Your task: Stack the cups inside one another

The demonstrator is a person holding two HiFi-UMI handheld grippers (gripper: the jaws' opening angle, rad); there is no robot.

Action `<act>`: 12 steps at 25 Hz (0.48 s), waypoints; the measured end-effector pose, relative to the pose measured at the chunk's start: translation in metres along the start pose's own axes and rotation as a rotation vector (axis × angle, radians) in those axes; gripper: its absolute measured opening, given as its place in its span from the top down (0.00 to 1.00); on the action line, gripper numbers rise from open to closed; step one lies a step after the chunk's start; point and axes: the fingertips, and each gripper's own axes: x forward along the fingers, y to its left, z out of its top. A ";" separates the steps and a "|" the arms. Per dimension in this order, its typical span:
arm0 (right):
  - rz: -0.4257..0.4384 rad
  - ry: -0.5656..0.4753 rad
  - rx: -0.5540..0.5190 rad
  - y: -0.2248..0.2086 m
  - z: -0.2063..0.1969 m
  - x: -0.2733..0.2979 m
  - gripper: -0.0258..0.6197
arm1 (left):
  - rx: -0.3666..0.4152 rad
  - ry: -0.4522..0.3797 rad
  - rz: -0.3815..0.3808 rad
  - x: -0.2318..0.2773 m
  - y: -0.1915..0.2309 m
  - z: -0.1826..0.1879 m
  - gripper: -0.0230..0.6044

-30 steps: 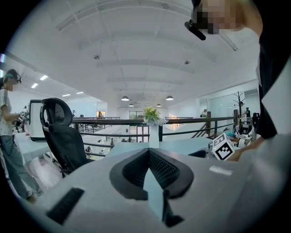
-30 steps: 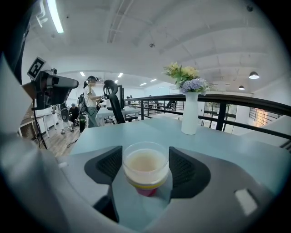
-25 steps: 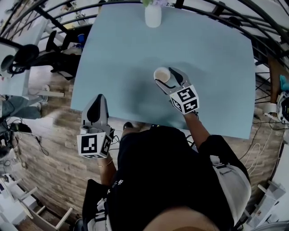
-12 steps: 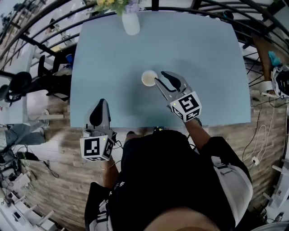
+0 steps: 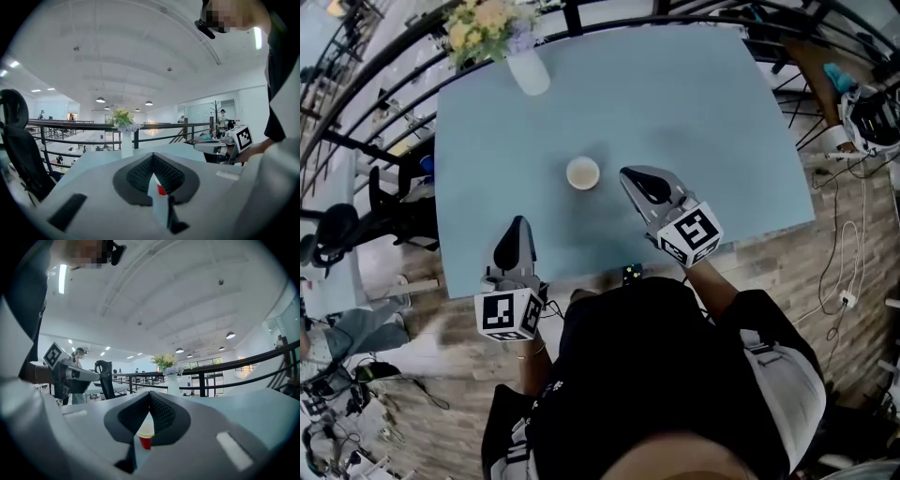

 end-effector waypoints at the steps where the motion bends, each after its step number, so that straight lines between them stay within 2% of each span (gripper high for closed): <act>1: -0.005 -0.002 0.006 0.001 0.000 -0.005 0.95 | -0.003 0.005 -0.015 0.003 -0.004 -0.002 0.99; 7: -0.031 -0.009 0.019 0.002 0.000 -0.031 0.95 | 0.001 0.005 -0.092 0.019 -0.030 -0.003 0.99; 12: -0.044 -0.006 0.018 -0.001 0.001 -0.046 0.95 | 0.008 0.006 -0.124 0.024 -0.045 -0.004 0.99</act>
